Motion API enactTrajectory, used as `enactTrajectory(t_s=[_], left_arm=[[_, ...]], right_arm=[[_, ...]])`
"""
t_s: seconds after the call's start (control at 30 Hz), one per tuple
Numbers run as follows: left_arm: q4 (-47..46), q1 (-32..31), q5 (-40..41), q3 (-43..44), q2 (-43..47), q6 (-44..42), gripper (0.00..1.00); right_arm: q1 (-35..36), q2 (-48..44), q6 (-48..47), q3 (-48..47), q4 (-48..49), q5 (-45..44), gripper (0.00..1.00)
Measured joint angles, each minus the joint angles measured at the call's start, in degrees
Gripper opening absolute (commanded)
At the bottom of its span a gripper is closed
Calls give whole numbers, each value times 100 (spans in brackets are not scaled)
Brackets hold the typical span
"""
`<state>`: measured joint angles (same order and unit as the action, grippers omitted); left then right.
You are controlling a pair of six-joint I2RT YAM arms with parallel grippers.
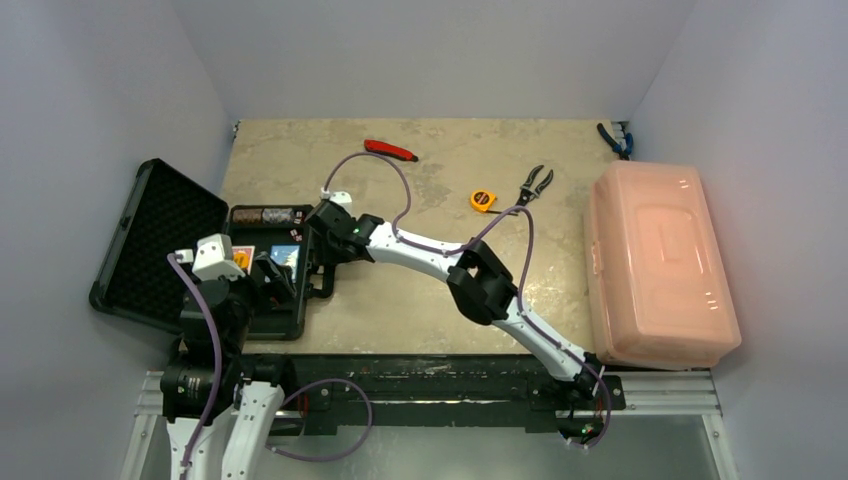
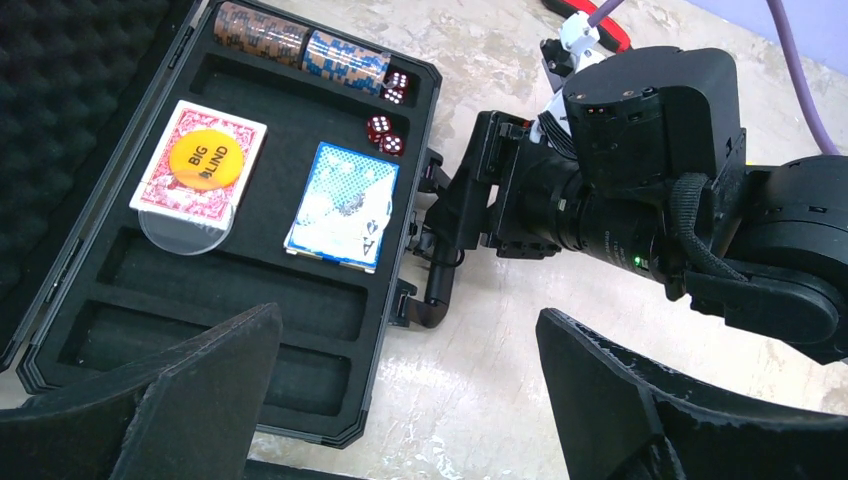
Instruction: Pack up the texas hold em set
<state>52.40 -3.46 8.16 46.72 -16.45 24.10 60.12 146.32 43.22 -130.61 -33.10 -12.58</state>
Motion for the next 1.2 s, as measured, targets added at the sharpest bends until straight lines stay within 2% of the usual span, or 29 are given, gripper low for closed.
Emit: enactTrajectory(t_s=[0.33, 0.6, 0.87, 1.2], left_arm=[[0, 0, 0, -15, 0, -31, 100], [0, 0, 0, -24, -2, -66, 100], [0, 0, -2, -33, -2, -70, 100], [0, 0, -4, -46, -35, -70, 100]], right_arm=[[68, 70, -201, -74, -76, -492, 45], [151, 48, -293, 105, 184, -739, 42], [144, -323, -210, 863, 608, -933, 40], [-164, -1268, -149, 2457, 846, -1152, 39]])
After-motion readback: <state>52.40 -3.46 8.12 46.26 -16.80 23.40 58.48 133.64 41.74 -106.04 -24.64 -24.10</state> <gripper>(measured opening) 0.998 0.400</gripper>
